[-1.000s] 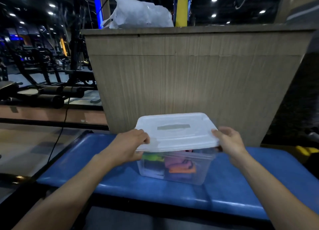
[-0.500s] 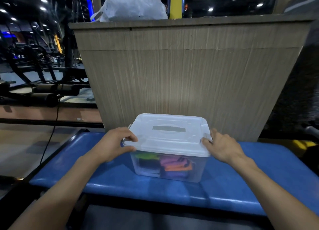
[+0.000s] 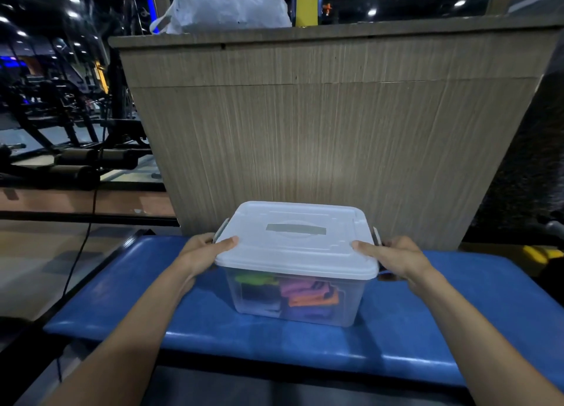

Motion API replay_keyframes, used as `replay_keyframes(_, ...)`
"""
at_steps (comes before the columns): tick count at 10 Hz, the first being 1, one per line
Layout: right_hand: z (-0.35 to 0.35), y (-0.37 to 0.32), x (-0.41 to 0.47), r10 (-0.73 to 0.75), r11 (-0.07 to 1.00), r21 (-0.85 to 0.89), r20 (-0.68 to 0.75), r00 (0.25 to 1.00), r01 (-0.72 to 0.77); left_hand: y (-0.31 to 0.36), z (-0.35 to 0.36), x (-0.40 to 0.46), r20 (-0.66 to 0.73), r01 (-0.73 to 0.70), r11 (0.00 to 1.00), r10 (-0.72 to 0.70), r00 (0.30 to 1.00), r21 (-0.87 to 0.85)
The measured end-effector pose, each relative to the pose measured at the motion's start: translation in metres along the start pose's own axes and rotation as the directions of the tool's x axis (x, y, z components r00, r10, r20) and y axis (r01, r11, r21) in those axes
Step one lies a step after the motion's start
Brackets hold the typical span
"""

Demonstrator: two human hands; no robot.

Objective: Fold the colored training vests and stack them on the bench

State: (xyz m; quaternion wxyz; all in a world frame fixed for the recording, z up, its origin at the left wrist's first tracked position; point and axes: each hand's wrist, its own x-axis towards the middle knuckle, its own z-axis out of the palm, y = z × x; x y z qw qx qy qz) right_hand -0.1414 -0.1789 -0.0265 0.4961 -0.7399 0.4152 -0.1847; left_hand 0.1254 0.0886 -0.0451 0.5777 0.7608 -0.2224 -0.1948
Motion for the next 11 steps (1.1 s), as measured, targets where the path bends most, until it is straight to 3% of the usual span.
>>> replay_keyframes(2,0.008,-0.001,0.005,-0.098,0.990,-0.110,-0.126,0.987,0.084,0.000,0.011,0.000,-0.035,-0.127,0.992,0.127,0.991,0.000)
replay_keyframes(3,0.011,-0.005,0.004,-0.170,0.951,-0.287,-0.165,0.972,0.118,-0.002,0.011,0.002,-0.071,-0.156,0.980,0.165,0.984,0.124)
replay_keyframes(4,0.016,-0.006,0.003,-0.182,0.939,-0.325,-0.191,0.965,0.113,-0.004,0.009,0.006,-0.092,-0.137,0.969,0.158,0.983,0.204)
replay_keyframes(7,0.018,-0.003,0.038,-0.238,0.940,-0.295,-0.214,0.947,0.169,0.007,0.029,0.026,-0.168,-0.088,0.973,0.126,0.978,0.215)
replay_keyframes(8,0.016,-0.005,0.063,-0.309,0.933,-0.258,-0.212,0.927,0.252,0.009,0.036,0.039,-0.172,-0.183,0.879,0.282,0.944,0.440)
replay_keyframes(9,0.013,-0.006,0.084,-0.545,0.799,-0.358,-0.093,0.833,0.482,0.021,0.053,0.043,-0.003,-0.401,0.634,0.537,0.844,0.661)
replay_keyframes(10,0.011,-0.008,0.097,-0.696,0.663,-0.347,0.040,0.717,0.663,0.036,0.080,0.048,0.193,-0.547,0.531,0.580,0.791,0.647)
replay_keyframes(11,0.009,-0.021,0.113,-0.704,0.667,-0.266,0.082,0.705,0.696,0.054,0.101,0.054,0.257,-0.572,0.625,0.525,0.812,0.531)
